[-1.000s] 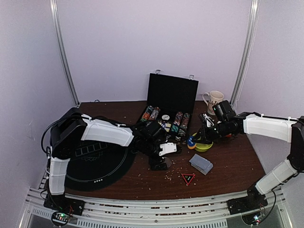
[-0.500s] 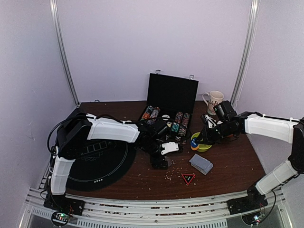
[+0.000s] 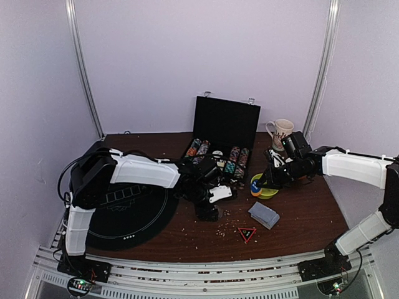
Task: Distribute texas hold em gaming equipment
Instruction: Pick up the dealer button from the center of the board, then place the dealer button in the dealer area.
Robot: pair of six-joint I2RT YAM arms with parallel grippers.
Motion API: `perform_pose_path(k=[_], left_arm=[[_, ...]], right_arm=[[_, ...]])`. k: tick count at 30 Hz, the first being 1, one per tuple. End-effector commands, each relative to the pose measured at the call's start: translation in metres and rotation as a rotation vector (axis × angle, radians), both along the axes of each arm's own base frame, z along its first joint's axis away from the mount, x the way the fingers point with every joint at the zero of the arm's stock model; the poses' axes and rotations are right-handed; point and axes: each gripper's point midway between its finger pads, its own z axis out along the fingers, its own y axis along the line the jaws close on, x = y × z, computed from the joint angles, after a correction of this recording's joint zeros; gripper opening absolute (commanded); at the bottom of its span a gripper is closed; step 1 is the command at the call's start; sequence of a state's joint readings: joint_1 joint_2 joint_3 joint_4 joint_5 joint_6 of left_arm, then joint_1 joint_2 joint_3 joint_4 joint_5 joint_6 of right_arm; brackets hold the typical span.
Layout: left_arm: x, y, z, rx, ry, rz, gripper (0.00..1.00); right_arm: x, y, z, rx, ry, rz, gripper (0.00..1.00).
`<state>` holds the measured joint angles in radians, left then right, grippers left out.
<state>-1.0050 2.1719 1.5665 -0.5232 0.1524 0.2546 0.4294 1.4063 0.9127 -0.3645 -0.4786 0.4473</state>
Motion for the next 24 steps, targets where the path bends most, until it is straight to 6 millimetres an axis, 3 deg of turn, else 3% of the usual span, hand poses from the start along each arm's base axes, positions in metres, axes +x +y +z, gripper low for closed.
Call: perform_pose_path(k=[1,3,8,15,19,24], left_arm=[[0.009,0.014,0.033,-0.059,-0.035,0.104,0.42],[0.012,0.031,0.044,-0.061,-0.017,0.180,0.41],[0.020,0.105,0.059,-0.011,0.033,0.520,0.41],[0.006,0.222,0.043,0.103,0.086,0.965,0.43],[0.004,0.255,0.034,0.110,0.100,1.093,0.43],[-0.008,0.270,0.024,0.125,0.127,1.168,0.43]], right_arm=[[0.005,-0.001,0.013,0.003,-0.040,0.003,0.00],[0.007,0.000,0.016,0.007,-0.043,0.007,0.00],[0.011,0.003,0.025,0.022,-0.055,0.006,0.00],[0.012,0.022,0.041,0.080,-0.082,0.052,0.00],[0.006,0.037,0.045,0.095,-0.088,0.113,0.00],[-0.003,0.054,0.047,0.109,-0.089,0.185,0.00]])
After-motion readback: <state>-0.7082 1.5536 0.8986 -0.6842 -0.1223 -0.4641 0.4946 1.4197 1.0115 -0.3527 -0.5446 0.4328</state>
